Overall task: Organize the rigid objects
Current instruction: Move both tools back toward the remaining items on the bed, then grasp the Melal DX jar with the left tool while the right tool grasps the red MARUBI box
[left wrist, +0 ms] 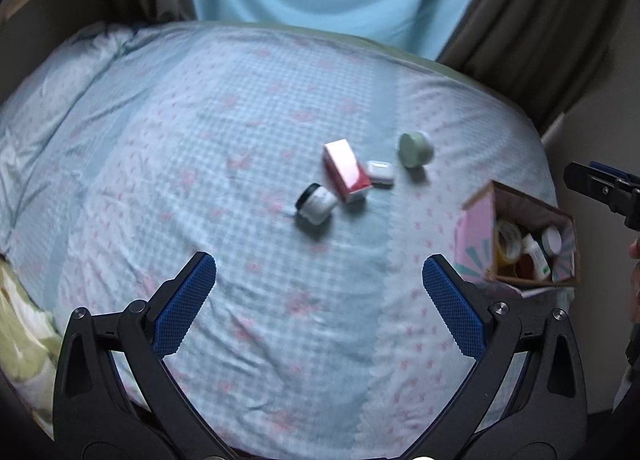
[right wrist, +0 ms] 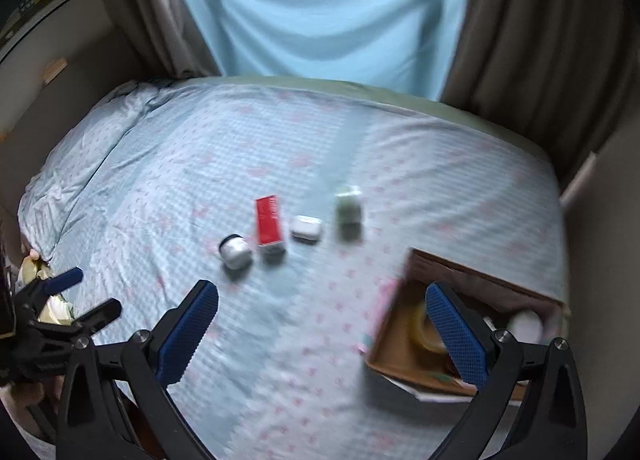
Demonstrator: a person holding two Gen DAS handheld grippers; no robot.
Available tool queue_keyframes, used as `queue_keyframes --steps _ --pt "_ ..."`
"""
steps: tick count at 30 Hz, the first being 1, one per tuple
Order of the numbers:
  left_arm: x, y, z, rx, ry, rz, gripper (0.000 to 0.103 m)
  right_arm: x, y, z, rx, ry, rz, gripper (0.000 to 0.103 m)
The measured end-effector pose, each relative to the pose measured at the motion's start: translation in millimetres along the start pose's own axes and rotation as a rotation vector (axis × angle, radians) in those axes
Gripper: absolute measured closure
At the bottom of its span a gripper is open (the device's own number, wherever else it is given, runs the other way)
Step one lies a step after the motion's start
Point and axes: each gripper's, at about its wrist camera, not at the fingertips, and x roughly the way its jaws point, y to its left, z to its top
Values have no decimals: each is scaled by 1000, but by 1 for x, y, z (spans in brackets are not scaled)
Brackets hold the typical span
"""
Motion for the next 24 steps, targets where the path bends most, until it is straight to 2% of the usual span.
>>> queue_keyframes --steps 3,9,18,24 --pt "25 13 3 -14 16 -5 0 38 16 20 -37 36 14 0" --pt "97 23 7 31 20 -4 0 119 34 44 -81 106 48 0" --pt "211 8 9 160 1 -20 0 231 46 57 -187 196 72 0" --pt "255 -5 14 244 4 -38 5 289 58 66 -255 274 76 6"
